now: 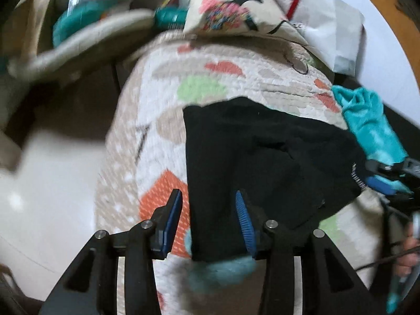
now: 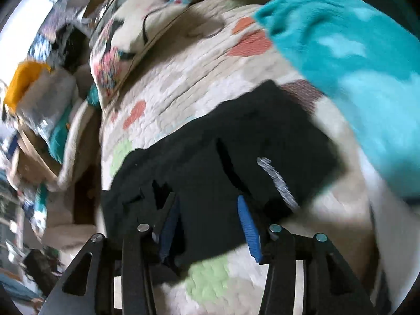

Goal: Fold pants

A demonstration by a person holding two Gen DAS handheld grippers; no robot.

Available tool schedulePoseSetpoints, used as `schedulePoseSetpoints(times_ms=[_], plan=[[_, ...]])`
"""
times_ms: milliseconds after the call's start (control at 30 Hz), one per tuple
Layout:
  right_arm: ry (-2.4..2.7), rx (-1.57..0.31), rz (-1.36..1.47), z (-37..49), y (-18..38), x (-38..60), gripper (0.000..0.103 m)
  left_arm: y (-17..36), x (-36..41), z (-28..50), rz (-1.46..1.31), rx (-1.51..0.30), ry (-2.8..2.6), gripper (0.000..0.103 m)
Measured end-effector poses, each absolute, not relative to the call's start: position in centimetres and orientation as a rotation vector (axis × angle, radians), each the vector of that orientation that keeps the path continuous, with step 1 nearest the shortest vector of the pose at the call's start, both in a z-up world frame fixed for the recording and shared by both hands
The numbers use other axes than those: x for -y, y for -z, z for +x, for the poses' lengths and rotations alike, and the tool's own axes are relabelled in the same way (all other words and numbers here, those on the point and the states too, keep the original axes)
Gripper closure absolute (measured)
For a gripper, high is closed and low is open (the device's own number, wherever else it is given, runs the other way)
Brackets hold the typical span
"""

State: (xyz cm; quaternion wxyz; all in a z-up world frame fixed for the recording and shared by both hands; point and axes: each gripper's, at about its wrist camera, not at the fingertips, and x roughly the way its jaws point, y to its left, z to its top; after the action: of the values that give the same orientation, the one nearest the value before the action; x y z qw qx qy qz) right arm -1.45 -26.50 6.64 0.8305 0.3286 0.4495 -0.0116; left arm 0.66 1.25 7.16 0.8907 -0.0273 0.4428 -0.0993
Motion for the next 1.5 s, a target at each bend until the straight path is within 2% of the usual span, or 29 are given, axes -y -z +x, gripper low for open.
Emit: schedulePoseSetpoints(times_ms=[133,233,333,867,1500], plan=[[-0.007,-0.943,0.697,-3.2,-6.5,26.7,0.052,-8.9,-0.8,-0.4,0.016,-0.888,0.185,0.059],[-0.032,-0.953,0.686,-3.7,-6.2,26.3,0.052,-10.9,-0.5,-1.7,0.045,-0.861,0.189,0.049],[-0.065,-0.958,0.674,-4.0,-6.0,25.9,0.052,-12.5,0.5,-2.8,0.111,-0.832,0.184,0.045],[-0.076,-0.939,0.653,-5.1,-6.4,25.6,0.051,-16.2,2.3,-4.5,0.143,-0.795,0.189,0.044],[-0.086,-0.949,0.659,-4.9,-6.1,25.6,0.049,-15.1,3.0,-3.8,0.155,-0.837,0.205,0.044]])
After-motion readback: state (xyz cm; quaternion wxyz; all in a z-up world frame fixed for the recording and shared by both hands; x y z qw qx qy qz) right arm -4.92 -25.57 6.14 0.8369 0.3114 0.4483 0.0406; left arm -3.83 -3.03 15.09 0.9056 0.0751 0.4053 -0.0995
